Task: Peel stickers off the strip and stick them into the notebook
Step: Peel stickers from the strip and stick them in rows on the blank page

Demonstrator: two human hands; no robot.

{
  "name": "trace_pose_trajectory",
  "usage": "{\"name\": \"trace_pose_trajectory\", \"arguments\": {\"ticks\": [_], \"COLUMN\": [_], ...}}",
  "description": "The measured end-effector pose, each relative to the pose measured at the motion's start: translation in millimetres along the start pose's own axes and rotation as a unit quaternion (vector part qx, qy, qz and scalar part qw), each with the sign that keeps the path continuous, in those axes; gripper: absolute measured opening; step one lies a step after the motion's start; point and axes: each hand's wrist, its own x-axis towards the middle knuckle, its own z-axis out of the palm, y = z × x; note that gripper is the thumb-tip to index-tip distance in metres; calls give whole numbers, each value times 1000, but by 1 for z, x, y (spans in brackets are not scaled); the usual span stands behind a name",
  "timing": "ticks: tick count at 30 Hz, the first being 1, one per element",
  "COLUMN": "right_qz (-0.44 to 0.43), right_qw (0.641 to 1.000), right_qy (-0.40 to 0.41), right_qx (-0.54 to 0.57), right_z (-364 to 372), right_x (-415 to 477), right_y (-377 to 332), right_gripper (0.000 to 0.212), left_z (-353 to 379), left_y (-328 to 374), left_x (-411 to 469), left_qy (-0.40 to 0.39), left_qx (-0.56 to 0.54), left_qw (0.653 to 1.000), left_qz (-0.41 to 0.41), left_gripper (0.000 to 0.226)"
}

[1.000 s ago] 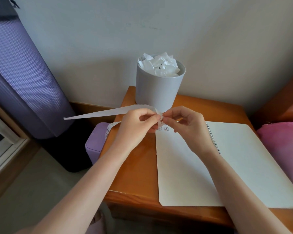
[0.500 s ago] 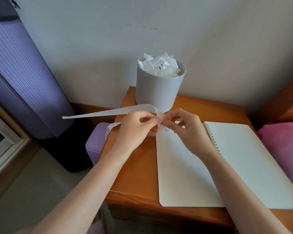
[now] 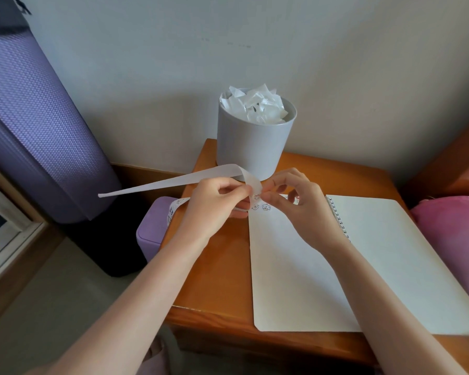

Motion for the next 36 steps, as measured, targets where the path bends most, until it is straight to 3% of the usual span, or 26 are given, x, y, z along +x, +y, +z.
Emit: {"name": "trace_pose_trajectory", "arguments": {"ticks": [9,21,36], "right_qz": [54,195,214], "right_qw": [998,981,977], "right_qy": [-6,6,13], "right_qx": [24,2,8], "right_z": [-8,-19,-13], "right_x": [3,7,7], "right_y": [4,20,24], "right_gripper": [4,4,3], "left_z": [-2,-2,-2], "left_y": [-3,-3,-3], "left_x": [2,2,3], "left_qy": [28,31,39], "left_qx": [58,61,72], "left_qw": [998,998,997], "left_qz": [15,14,14], "left_gripper": [2,5,4]}}
